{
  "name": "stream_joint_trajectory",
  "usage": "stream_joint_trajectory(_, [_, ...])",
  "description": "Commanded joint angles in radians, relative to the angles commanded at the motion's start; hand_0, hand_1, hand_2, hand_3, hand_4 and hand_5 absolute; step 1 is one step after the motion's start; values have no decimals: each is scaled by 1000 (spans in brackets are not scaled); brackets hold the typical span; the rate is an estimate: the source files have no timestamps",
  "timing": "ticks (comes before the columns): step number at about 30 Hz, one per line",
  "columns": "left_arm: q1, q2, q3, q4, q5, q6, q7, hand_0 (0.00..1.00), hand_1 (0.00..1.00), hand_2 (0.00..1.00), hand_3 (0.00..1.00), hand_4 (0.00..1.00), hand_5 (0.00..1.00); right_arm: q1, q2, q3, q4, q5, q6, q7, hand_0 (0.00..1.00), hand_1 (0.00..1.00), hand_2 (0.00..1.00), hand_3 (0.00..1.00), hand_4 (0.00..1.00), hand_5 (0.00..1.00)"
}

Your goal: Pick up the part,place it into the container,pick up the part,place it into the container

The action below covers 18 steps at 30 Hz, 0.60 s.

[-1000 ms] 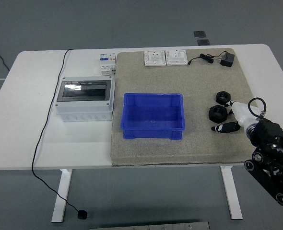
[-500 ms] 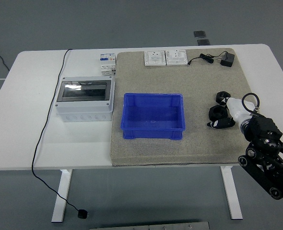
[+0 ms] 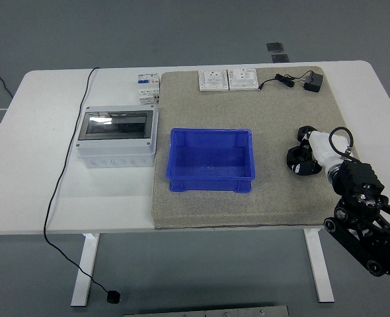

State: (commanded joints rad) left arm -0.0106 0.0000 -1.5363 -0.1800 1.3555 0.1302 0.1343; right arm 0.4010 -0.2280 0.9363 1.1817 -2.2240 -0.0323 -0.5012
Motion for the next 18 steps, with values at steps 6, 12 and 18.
stream_joint_trajectory(6, [0, 0, 0, 0, 2, -1, -1, 733, 669, 756, 616, 687, 505, -5, -5, -6, 0, -5, -3, 4, 238, 295, 534, 628, 408, 29])
stream_joint_trajectory(12, [-1, 0, 1, 0, -2, 0, -4, 733, 669, 756, 616, 687, 505, -12, -46, 12, 89, 12, -21, 16, 238, 295, 534, 628, 408, 29])
stream_joint_trajectory(18, [-1, 0, -1, 0, -2, 2, -9, 733, 667, 755, 615, 686, 506, 21, -83, -14, 216, 70, -42, 29, 238, 301, 532, 630, 408, 27])
